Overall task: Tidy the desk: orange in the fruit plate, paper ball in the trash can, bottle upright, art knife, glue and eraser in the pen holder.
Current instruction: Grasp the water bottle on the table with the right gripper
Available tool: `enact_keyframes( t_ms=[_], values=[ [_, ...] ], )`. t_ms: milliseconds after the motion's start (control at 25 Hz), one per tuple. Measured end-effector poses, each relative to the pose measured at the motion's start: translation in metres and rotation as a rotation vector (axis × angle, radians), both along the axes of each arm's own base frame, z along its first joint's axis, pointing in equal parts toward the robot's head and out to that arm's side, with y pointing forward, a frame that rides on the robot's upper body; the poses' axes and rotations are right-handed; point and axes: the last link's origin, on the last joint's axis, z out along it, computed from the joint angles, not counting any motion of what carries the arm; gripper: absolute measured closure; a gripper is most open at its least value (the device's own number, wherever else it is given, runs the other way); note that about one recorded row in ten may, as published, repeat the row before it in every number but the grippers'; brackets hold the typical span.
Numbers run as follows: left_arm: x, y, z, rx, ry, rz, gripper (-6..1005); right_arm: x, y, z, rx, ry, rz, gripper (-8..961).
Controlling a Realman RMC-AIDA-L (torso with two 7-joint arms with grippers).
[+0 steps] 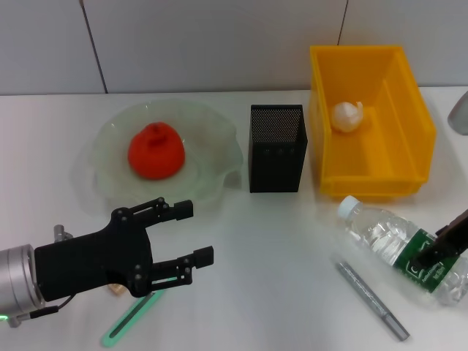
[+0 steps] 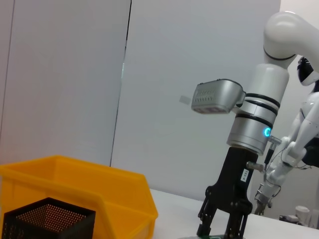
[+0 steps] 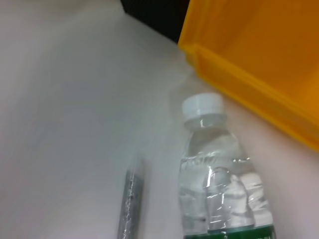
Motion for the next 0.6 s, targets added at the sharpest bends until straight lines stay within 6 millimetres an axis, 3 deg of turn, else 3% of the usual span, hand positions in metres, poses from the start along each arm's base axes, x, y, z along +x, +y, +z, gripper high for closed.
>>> enact_keyframes(
  t_ms=[600],
  values=[
    [0.000, -0.001, 0.000, 0.005, 0.000, -0.008, 210, 0.010, 0.001, -0.024, -0.055, -0.032, -0.030, 183]
  ],
)
